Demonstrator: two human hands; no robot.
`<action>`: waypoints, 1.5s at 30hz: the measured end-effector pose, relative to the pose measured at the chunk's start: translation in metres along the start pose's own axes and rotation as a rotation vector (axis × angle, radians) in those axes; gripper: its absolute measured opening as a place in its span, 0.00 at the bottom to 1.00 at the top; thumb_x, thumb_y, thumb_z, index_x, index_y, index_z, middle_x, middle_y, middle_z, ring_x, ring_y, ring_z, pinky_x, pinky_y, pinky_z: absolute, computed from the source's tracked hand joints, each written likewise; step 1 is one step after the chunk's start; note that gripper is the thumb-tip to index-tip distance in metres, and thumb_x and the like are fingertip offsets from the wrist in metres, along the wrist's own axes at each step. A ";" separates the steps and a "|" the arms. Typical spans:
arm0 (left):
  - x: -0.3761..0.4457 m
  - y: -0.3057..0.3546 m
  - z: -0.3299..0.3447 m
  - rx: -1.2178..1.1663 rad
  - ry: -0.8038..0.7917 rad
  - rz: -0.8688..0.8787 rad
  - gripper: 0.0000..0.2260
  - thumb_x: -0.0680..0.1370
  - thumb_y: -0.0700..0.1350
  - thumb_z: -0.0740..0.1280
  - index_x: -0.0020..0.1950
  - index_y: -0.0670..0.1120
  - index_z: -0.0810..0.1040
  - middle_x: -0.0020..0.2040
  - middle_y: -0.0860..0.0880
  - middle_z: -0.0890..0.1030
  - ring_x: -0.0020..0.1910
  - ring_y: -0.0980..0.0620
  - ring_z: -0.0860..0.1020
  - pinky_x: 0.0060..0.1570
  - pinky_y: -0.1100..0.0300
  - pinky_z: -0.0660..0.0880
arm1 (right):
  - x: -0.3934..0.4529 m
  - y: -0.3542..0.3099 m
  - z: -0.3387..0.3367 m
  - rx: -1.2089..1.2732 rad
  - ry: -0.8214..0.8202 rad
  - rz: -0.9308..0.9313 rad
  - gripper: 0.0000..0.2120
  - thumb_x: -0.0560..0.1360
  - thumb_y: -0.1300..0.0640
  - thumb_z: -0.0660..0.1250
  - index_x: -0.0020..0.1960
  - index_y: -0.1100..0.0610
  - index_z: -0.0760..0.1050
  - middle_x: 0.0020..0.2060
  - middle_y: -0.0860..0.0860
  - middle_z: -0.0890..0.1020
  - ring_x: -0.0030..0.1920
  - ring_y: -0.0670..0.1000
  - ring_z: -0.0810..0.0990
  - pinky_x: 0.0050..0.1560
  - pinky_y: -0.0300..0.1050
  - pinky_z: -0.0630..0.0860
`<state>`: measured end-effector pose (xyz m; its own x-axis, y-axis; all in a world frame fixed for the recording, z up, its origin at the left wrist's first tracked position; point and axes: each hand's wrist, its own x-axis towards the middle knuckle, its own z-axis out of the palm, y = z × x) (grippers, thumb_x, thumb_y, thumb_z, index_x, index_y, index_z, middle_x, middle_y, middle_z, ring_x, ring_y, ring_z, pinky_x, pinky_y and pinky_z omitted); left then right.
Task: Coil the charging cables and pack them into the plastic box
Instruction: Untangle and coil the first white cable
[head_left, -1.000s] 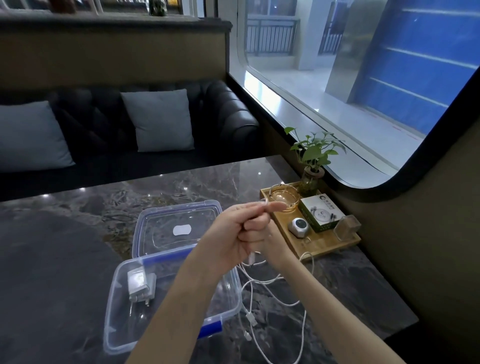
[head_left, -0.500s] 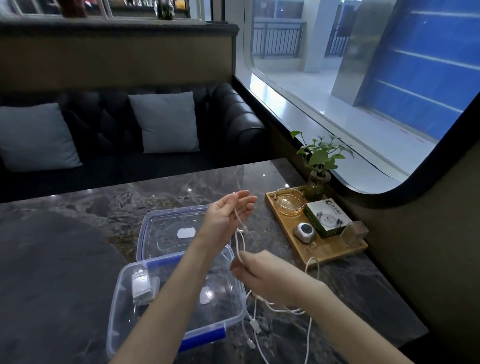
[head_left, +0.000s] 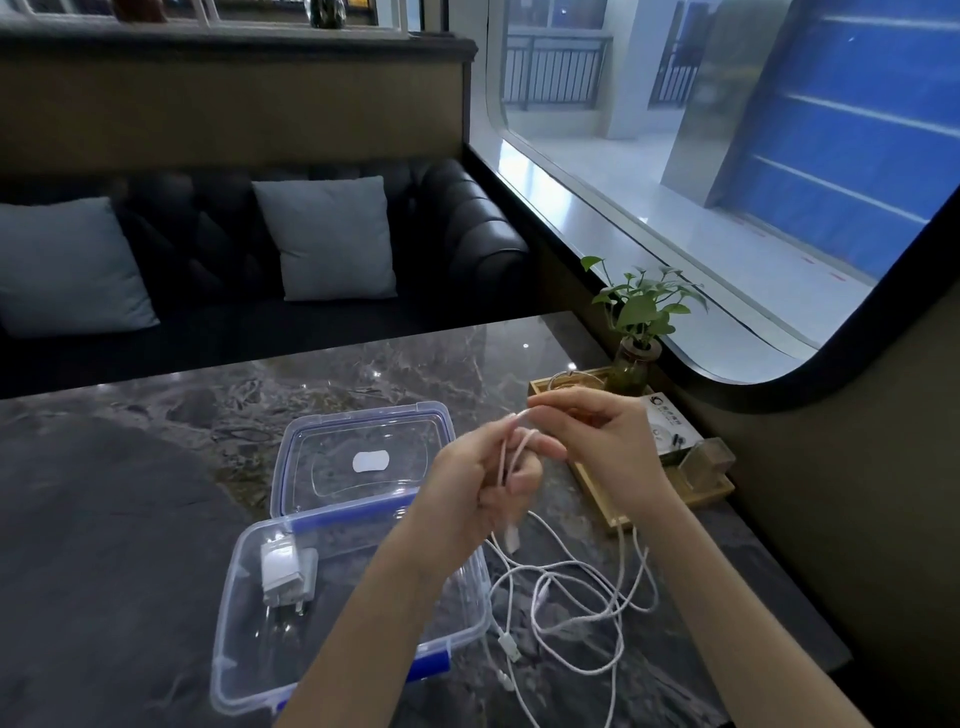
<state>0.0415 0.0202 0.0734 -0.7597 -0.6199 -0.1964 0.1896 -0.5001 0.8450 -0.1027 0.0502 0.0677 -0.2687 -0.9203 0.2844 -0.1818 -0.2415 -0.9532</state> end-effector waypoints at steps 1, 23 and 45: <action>0.001 0.003 0.002 -0.084 0.012 -0.008 0.18 0.79 0.45 0.49 0.42 0.38 0.75 0.21 0.52 0.69 0.17 0.60 0.60 0.20 0.67 0.53 | -0.002 0.007 0.001 0.057 0.020 0.047 0.05 0.66 0.60 0.73 0.42 0.55 0.84 0.34 0.50 0.85 0.36 0.56 0.77 0.39 0.48 0.73; 0.036 -0.024 -0.056 0.335 0.319 0.339 0.11 0.81 0.40 0.53 0.57 0.37 0.71 0.42 0.47 0.82 0.37 0.57 0.83 0.40 0.66 0.79 | -0.043 -0.004 0.024 -0.382 -0.618 0.332 0.10 0.79 0.58 0.59 0.56 0.58 0.75 0.30 0.46 0.74 0.25 0.41 0.70 0.26 0.34 0.68; 0.016 0.001 -0.032 -0.715 -0.148 0.151 0.17 0.77 0.45 0.57 0.40 0.36 0.80 0.24 0.50 0.74 0.18 0.59 0.67 0.20 0.70 0.66 | -0.050 0.032 0.038 0.063 -0.374 0.385 0.13 0.80 0.59 0.57 0.51 0.41 0.74 0.30 0.52 0.81 0.19 0.47 0.70 0.17 0.38 0.65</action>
<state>0.0493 -0.0096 0.0557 -0.7596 -0.6504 0.0081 0.6187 -0.7185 0.3177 -0.0593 0.0772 0.0192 0.0524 -0.9899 -0.1314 -0.0770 0.1272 -0.9889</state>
